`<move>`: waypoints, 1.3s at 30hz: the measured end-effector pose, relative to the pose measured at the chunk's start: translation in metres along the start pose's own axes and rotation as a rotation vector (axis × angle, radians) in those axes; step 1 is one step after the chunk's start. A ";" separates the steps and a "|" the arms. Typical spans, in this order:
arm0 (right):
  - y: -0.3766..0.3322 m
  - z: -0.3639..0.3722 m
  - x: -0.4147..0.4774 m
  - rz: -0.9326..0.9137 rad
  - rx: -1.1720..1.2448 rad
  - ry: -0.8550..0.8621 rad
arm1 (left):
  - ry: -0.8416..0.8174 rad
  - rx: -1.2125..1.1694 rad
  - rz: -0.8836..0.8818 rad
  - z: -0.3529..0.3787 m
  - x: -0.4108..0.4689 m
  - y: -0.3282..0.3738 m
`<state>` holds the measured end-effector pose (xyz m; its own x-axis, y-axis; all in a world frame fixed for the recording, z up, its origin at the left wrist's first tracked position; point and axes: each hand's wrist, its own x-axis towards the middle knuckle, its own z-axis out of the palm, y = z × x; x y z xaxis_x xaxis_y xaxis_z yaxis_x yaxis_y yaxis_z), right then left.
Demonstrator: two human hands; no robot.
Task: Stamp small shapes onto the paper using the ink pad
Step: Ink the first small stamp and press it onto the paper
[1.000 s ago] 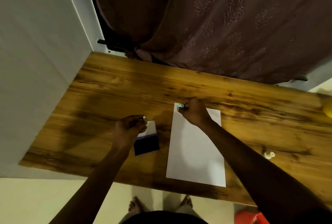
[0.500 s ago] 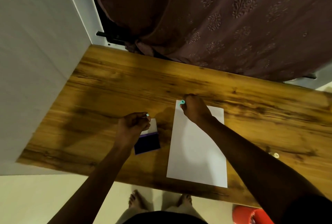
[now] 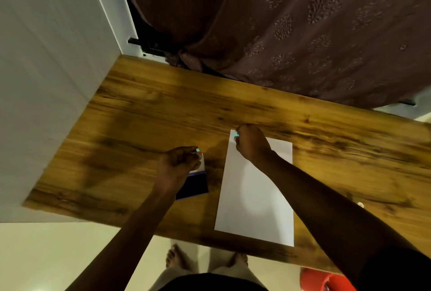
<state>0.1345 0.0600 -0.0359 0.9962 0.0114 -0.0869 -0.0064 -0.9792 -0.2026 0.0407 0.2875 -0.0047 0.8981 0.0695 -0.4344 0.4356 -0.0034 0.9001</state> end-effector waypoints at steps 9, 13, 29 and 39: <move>0.012 -0.024 0.013 0.127 0.323 -0.092 | 0.042 -0.027 0.023 0.003 -0.018 0.011; 0.023 -0.057 0.001 0.334 1.014 -0.100 | 0.020 -0.028 0.032 0.010 -0.028 0.011; 0.044 -0.084 -0.159 0.111 1.344 -0.096 | -0.314 0.069 0.174 0.090 -0.051 0.032; 0.071 -0.091 -0.176 0.088 1.248 -0.052 | -0.377 0.142 0.240 0.117 -0.062 0.031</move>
<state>-0.0330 -0.0296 0.0533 0.9838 -0.0082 -0.1793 -0.1790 -0.1179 -0.9768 0.0058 0.1663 0.0459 0.9224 -0.3175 -0.2199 0.1933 -0.1134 0.9746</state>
